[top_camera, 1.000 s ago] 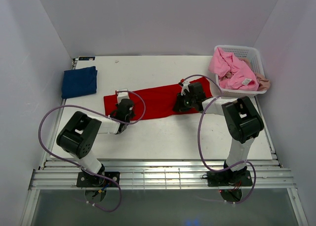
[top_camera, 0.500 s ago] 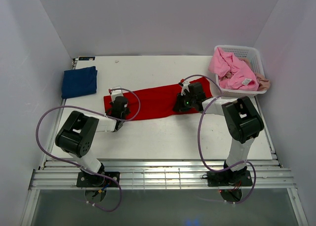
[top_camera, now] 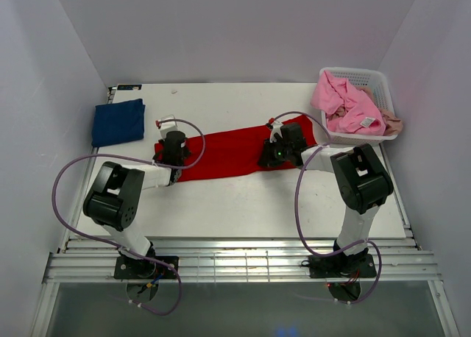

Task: Fold and stack the t-shirts
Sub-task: Fold the other side of the tshirt into a rectangle

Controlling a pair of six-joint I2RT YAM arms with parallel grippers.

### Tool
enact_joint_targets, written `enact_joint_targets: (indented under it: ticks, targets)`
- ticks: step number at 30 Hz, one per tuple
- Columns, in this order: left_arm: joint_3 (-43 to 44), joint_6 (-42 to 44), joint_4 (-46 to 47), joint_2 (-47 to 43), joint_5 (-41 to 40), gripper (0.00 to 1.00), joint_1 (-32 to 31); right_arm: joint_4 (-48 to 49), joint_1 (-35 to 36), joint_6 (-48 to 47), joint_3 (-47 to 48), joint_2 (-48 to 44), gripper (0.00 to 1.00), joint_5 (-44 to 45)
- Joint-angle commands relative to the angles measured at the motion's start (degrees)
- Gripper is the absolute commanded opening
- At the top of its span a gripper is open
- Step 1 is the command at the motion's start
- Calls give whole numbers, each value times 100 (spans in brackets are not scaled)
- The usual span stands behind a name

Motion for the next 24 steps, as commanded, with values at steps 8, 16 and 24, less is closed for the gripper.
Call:
enact_joint_targets:
  ticks: [8, 16, 24]
  targets:
    - [140, -142, -104, -723, 605, 0, 317, -663, 151, -157, -402, -15, 18, 131]
    - [236, -670, -1457, -594, 633, 0, 316, -663, 221, -122, -411, -76, 19, 140]
    - [465, -925, -2222, -400, 827, 0, 316, -602, 247, -78, -508, -112, 18, 140]
